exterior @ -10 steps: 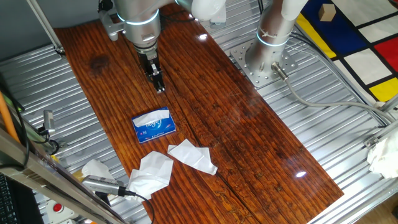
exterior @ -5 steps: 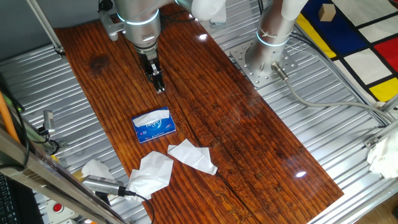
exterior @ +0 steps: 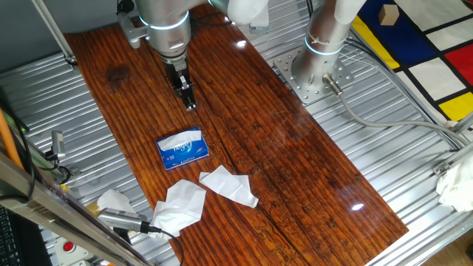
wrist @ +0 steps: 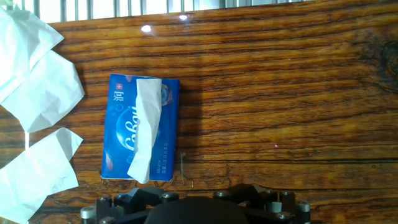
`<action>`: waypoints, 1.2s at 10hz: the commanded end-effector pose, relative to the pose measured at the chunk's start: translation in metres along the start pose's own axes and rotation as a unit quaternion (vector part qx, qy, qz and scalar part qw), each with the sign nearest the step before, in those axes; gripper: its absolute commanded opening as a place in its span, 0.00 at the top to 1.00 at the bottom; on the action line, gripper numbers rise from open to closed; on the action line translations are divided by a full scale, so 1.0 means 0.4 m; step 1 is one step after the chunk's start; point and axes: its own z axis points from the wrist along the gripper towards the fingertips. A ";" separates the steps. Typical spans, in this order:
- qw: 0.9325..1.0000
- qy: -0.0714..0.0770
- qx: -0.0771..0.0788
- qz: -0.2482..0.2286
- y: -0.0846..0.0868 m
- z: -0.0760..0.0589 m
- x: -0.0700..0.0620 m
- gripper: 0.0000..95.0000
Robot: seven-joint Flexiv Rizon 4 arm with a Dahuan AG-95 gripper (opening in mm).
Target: Pull out a napkin
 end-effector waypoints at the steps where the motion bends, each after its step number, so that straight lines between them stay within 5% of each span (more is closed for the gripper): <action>1: 0.996 -0.076 -0.025 -0.027 0.000 0.000 0.000 1.00; 7: 0.997 -0.068 -0.017 -0.027 0.000 -0.001 0.000 1.00; 12: 0.999 -0.036 -0.011 -0.027 0.001 -0.001 -0.001 1.00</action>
